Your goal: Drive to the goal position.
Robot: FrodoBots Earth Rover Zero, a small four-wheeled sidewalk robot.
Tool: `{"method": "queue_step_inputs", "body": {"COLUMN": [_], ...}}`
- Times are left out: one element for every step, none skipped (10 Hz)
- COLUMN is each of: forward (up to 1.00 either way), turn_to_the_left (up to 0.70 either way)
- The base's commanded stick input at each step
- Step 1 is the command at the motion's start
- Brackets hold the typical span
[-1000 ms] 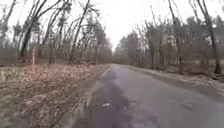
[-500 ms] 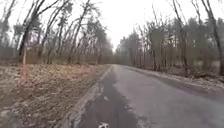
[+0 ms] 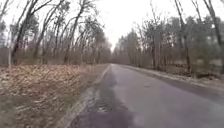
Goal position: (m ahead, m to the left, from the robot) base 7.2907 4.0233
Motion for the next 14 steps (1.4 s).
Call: {"method": "queue_step_inputs", "body": {"forward": [1.0, 1.0, 1.0, 1.0, 1.0, 1.0, 1.0, 1.0, 1.0, 1.0, 1.0, 1.0, 1.0, 1.0], "turn_to_the_left": [0.0, 0.0, 0.0, 0.0, 0.0, 0.0, 0.0, 0.0, 0.0, 0.0, 0.0, 0.0, 0.0, 0.0]}}
